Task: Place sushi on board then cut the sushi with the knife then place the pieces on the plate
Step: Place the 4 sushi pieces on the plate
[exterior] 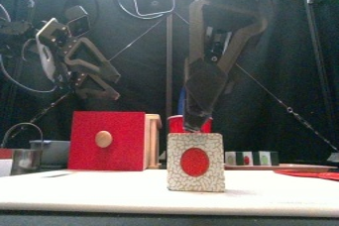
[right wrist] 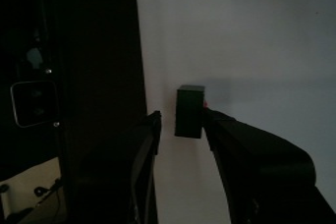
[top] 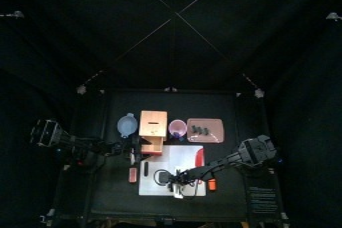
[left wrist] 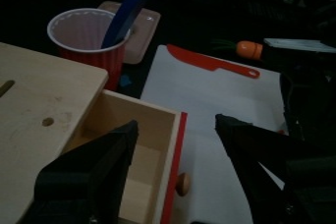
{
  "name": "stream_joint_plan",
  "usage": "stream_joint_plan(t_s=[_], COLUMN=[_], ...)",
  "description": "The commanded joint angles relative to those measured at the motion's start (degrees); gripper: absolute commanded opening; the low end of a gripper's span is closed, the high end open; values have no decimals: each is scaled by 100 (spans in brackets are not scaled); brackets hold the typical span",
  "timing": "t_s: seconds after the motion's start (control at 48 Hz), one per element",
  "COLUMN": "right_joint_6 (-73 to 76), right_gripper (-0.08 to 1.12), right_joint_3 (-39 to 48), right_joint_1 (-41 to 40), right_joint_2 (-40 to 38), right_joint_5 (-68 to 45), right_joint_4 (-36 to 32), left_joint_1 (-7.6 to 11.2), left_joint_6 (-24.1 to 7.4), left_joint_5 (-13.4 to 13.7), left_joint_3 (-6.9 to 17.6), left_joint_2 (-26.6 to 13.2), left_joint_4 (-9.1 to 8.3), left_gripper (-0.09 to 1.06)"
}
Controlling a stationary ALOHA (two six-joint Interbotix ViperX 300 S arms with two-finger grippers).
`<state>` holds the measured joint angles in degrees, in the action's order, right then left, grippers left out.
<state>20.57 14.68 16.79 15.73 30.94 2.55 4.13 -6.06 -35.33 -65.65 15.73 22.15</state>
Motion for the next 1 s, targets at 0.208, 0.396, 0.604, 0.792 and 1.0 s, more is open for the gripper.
stream_joint_plan(t_s=[0.208,0.396,0.604,0.792,1.0], right_joint_6=[-18,9,79,114,448], right_gripper=[77,72,61,60,60], right_joint_3=[-211,-264,-211,62,914], right_joint_1=[-26,-35,-167,-325,-879], right_joint_2=[185,237,132,-308,-1072], right_joint_5=[149,167,185,466,387], right_joint_4=[-79,-141,-132,-132,-141], left_joint_1=[9,9,18,18,18], left_joint_6=[0,0,9,9,9], left_joint_5=[-26,-18,-26,-18,-26], left_joint_3=[44,35,26,0,-18], left_joint_2=[44,44,44,44,35], left_joint_4=[44,62,62,123,132], left_gripper=[96,96,96,96,96])
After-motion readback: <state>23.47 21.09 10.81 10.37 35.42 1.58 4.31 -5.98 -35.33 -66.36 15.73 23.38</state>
